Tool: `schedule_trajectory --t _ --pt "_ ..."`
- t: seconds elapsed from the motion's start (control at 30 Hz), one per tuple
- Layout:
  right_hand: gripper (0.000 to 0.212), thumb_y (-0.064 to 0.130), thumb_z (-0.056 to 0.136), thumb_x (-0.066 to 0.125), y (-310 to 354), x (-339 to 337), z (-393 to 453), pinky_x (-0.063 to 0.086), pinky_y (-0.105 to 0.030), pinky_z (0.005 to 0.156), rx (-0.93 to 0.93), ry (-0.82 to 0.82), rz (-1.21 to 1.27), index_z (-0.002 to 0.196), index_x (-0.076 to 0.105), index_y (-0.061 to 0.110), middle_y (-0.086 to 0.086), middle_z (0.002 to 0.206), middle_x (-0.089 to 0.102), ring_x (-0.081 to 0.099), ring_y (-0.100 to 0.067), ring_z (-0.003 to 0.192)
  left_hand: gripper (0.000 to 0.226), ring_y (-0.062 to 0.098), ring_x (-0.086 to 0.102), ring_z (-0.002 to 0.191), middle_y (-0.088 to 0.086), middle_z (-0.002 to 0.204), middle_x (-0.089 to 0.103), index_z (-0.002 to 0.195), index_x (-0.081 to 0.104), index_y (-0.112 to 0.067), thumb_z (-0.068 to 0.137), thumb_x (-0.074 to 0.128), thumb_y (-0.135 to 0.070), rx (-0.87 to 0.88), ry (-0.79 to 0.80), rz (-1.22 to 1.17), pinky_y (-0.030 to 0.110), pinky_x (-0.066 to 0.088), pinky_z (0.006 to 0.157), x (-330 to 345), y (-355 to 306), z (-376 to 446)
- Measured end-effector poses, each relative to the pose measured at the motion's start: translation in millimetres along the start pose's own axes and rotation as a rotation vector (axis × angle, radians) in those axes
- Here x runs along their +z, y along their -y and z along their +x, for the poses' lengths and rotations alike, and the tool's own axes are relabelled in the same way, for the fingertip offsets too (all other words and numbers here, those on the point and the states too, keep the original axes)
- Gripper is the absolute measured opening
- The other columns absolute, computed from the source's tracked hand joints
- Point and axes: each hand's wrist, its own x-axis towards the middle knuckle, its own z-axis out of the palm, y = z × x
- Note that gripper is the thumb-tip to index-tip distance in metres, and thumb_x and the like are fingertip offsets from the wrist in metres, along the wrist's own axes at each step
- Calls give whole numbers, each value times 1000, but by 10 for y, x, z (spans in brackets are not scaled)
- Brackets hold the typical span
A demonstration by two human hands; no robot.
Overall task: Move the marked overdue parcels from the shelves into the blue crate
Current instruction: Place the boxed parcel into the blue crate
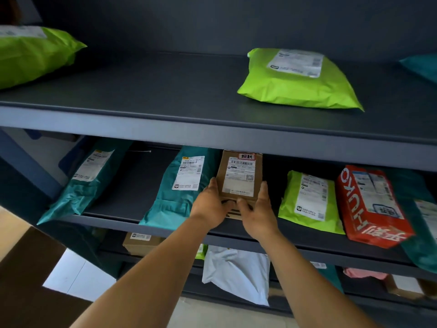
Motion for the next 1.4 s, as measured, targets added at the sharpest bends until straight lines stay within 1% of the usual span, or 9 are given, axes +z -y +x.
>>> schedule_trajectory --t 0.3,0.57,0.73,0.87,0.97,1.13,1.23,1.3,1.4 --pt "82 38 92 54 -106 -194 -85 41 -36 105 -81 -14 55 153 0 25 0 152 35 42 -20 134 61 22 59 111 1 122 62 134 39 -17 82 70 -30 0 -153 -200 28 48 88 70 -217 -355" --pt "77 40 93 53 49 -236 -390 42 -28 93 -171 9 97 152 5 30 3 149 39 49 -17 127 53 13 60 106 -7 113 62 131 43 -18 85 68 -29 -14 -259 -245 18 43 80 -115 -241 -865" --pt "75 36 93 55 221 -64 -806 41 -22 79 -203 94 106 152 7 31 1 146 43 55 -17 118 49 11 61 100 -14 101 58 126 47 -20 84 70 -31 -74 -338 -293 23 47 80 -262 13 -1321" --pt "76 36 93 55 368 198 -1267 44 -28 86 -254 174 123 151 8 33 2 145 43 53 -18 121 48 9 62 97 -15 102 61 125 48 -23 83 71 -32 -123 -414 -324 26 51 82 -409 339 -1826" --pt "75 35 93 56 490 427 -1711 44 -30 93 -313 224 122 151 10 32 3 145 43 50 -17 123 47 6 63 97 -16 108 66 122 49 -31 81 72 -33 -162 -476 -354 34 55 86 -516 640 -2295" --pt "71 34 92 56 651 865 -2637 41 -30 95 -411 321 149 149 13 34 7 146 41 46 -15 128 41 -1 61 93 -23 99 62 113 48 -41 82 71 -28 -209 -585 -424 32 55 86 -719 1123 -3293" --pt "70 32 92 57 758 1111 -3242 43 -26 90 -463 403 175 148 16 36 8 143 45 48 -13 126 43 -1 61 94 -25 97 61 112 46 -45 81 72 -29 -257 -662 -421 31 55 86 -852 1395 -3945" --pt "71 35 91 57 819 1252 -3607 45 -28 91 -492 459 183 148 15 36 8 143 45 48 -12 125 46 -2 61 95 -24 100 62 118 48 -42 82 72 -29 -286 -717 -414 24 53 85 -918 1556 -4344" --pt "76 39 91 57 918 1450 -4185 44 -37 101 -542 545 184 150 10 36 7 148 39 45 -15 129 54 -4 57 97 -21 111 62 130 46 -34 83 71 -31 -335 -804 -384 7 42 77 -1011 1774 -4959"
